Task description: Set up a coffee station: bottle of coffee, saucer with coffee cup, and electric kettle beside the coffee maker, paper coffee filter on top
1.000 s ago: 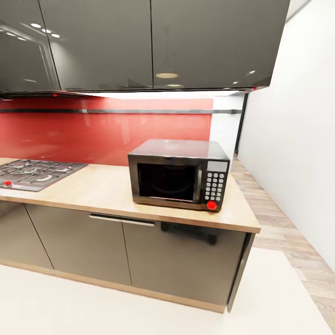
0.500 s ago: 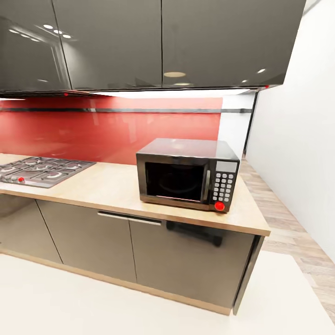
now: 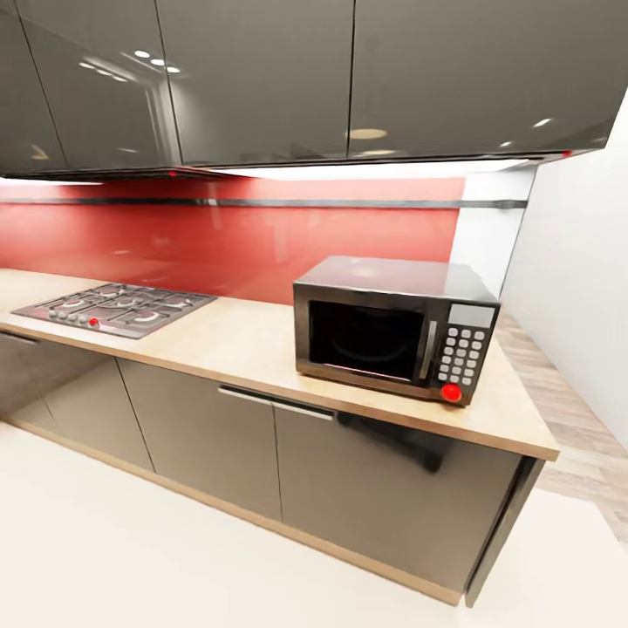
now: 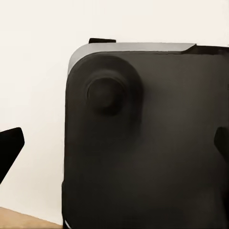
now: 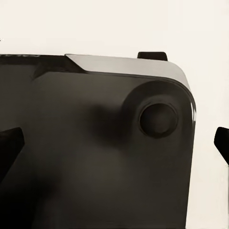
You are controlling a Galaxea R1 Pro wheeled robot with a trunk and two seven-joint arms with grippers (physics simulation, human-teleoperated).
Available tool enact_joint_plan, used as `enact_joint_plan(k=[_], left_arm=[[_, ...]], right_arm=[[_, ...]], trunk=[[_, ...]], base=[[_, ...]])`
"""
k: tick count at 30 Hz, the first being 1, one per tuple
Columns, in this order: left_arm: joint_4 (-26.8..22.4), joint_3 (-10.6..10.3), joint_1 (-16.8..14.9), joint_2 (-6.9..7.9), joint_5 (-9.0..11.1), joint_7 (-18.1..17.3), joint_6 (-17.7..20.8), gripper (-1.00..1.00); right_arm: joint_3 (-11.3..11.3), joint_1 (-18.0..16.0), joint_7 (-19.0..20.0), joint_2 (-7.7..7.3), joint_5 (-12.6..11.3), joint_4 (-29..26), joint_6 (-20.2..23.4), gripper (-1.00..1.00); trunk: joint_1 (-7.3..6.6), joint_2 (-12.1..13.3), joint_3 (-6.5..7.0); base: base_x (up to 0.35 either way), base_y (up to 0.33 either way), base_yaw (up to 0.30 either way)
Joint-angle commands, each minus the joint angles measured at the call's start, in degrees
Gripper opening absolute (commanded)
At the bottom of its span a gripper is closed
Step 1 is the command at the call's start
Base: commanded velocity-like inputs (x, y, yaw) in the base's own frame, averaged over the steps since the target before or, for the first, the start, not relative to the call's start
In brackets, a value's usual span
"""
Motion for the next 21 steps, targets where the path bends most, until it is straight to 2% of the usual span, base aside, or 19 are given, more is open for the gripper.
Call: enact_joint_plan(k=[1, 6, 8, 9, 10, 11, 15, 21], left_arm=[[-0.09, 0.47, 0.00, -0.03, 0.49, -0.01, -0.12, 1.00], [-0.19, 1.12, -0.06, 0.50, 1.23, 0.24, -0.74, 1.00], [-0.19, 1.18, -0.08, 2.11, 3.11, 0.65, -1.53, 1.00], [-0.20, 1.15, -0.08, 2.95, 5.08, 0.79, -1.83, 1.00], [-0.20, 1.08, -0.08, 3.16, 6.36, 0.84, -2.03, 1.00], [-0.20, 1.06, -0.08, 3.17, 6.69, 0.84, -2.25, 1.00], [-0.17, 1.17, -0.01, 3.09, 7.26, 0.74, -4.40, 1.00], [-0.12, 0.92, 0.00, 2.94, 7.10, 0.33, -4.79, 1.00]], right_arm=[[0.00, -0.03, -0.02, -0.02, 0.02, 0.05, -0.23, 1.00], [0.00, -0.03, -0.04, -0.17, 0.02, 0.08, -3.20, 1.00], [0.00, -0.03, -0.05, -0.45, 0.03, 0.12, -3.94, 1.00], [0.00, -0.03, -0.08, -0.90, 0.02, 0.13, -4.10, 1.00], [0.00, -0.03, -0.10, -1.12, 0.02, 0.13, -4.16, 1.00], [-0.01, -0.03, -0.10, -1.18, 0.02, 0.13, -4.18, 1.00], [-0.23, -0.03, -0.18, -1.27, -0.06, 0.13, -4.20, 1.00], [-0.26, -0.03, -0.12, -1.28, -0.07, 0.13, -4.29, 1.00]], trunk=[[0.00, -0.03, -0.11], [0.00, -0.03, -0.39], [0.00, -0.03, -0.50], [0.00, -0.03, -0.56], [0.00, -0.03, -0.62], [0.00, -0.03, -0.67], [0.00, -0.03, -0.90], [0.00, -0.03, -1.23]], base=[[0.000, 0.000, 0.233], [0.000, 0.000, 0.232], [0.000, 0.000, 0.232], [0.000, 0.000, 0.232], [0.000, 0.000, 0.232], [0.000, 0.000, 0.232], [0.000, 0.000, 0.232], [0.000, 0.000, 0.236]])
